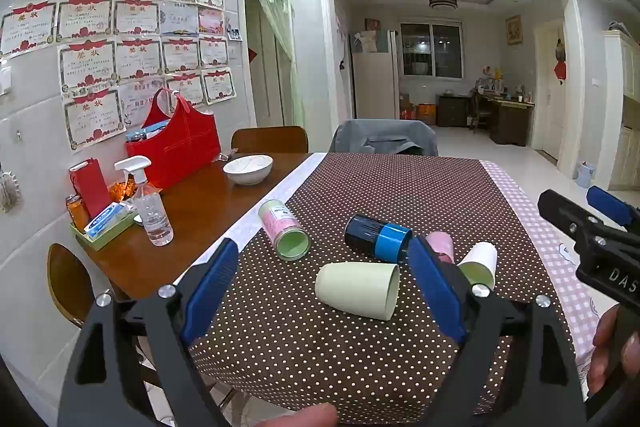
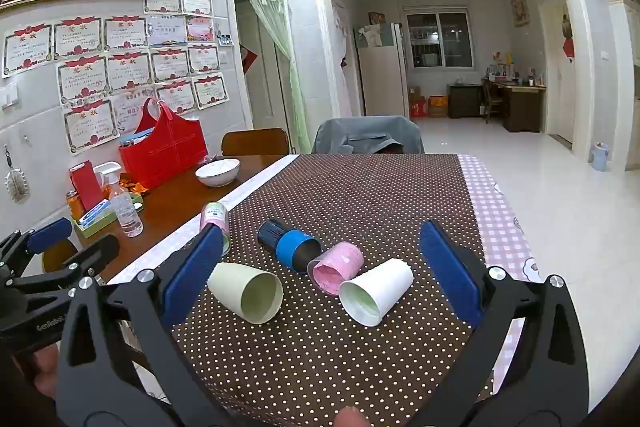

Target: Flip cup upside down

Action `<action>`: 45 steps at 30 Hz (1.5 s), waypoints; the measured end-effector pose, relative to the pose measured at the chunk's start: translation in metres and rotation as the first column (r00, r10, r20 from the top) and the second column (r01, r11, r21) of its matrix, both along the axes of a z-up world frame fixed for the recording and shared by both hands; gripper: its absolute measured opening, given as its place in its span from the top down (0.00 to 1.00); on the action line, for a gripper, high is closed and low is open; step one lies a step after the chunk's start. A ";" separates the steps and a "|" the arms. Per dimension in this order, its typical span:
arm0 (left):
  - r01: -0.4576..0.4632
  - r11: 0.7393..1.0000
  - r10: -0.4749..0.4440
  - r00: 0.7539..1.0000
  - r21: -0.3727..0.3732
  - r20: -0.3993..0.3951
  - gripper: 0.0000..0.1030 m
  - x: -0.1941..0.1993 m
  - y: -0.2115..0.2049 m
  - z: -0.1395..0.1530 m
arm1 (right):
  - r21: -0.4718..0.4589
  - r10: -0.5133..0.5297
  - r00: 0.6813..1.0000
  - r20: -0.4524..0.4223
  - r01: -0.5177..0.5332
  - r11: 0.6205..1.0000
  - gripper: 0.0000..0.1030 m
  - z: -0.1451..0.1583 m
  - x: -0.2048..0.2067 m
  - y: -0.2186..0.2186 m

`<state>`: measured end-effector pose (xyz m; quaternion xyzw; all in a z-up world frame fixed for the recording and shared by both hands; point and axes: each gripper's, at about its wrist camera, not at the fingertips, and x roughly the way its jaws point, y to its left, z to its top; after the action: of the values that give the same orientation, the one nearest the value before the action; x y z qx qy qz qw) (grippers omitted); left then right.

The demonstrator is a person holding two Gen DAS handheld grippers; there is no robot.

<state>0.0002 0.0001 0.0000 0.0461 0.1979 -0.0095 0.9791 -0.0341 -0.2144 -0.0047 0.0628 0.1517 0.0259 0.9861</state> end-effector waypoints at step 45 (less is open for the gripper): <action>-0.005 1.000 0.005 1.000 0.005 -0.015 0.17 0.005 0.001 -0.003 | -0.006 0.012 1.000 -0.003 -0.012 1.000 0.06 0.002 0.010 0.009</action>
<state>0.0054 0.0015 -0.0034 0.0478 0.2052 -0.0068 0.9775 -0.0239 -0.2059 -0.0025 0.0590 0.1537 0.0314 0.9859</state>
